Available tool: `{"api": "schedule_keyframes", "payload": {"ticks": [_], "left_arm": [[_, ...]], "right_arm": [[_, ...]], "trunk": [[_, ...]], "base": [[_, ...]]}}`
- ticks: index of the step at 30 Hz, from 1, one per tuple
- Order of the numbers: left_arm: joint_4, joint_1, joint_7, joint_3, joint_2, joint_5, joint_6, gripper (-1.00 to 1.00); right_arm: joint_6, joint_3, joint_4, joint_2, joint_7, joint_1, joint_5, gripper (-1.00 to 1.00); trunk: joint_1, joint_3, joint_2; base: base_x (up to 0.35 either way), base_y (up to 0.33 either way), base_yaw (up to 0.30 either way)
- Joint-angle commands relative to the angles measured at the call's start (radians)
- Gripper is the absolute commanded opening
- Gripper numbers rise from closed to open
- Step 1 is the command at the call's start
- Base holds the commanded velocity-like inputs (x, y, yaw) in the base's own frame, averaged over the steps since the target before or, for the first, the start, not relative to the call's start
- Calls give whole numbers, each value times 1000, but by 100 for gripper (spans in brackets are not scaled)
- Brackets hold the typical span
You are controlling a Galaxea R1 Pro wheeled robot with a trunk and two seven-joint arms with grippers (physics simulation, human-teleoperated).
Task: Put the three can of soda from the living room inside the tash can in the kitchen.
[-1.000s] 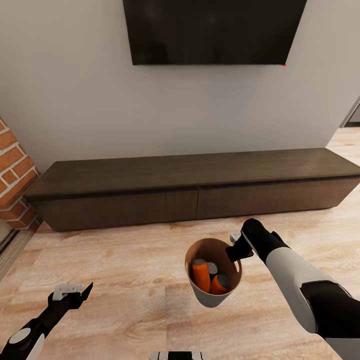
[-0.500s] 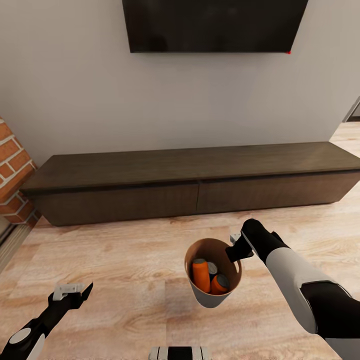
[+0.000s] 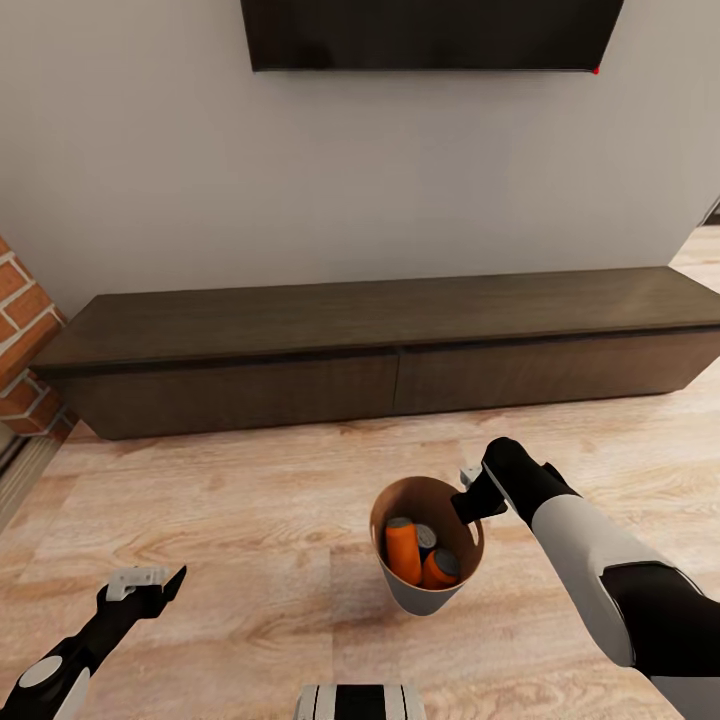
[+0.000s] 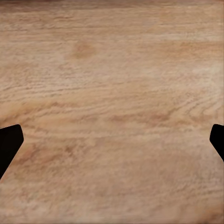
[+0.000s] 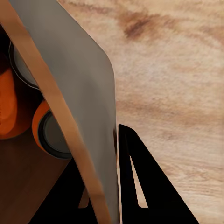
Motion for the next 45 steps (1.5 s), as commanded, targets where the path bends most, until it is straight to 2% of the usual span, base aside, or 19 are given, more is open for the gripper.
{"api": "schedule_keyframes", "payload": {"ticks": [1,16,23,32,37,45], "left_arm": [[0,0,0,0,0,0,0,100],[0,0,1,0,0,-1,0,100],[1,0,1,0,0,-1,-1,100],[2,0,0,0,0,-1,-2,100],[12,0,1,0,0,-3,-2,100],[22,0,0,0,0,-2,-2,100]], "right_arm": [[7,-3,0,0,6,0,-26,-100],[7,-3,0,1,8,0,-25,-100],[7,-3,-3,2,13,0,-25,-100],[7,-3,-4,1,12,0,-25,-100],[7,-3,-4,1,12,0,-25,-100],[7,-3,-4,1,9,0,-25,-100]], "trunk": [[0,0,0],[0,0,0],[3,-27,-2],[3,-27,-2],[5,-46,-3],[5,-46,-3]], "base": [[0,0,0],[0,0,0],[0,0,0],[0,0,0],[0,0,0],[0,0,0]]}}
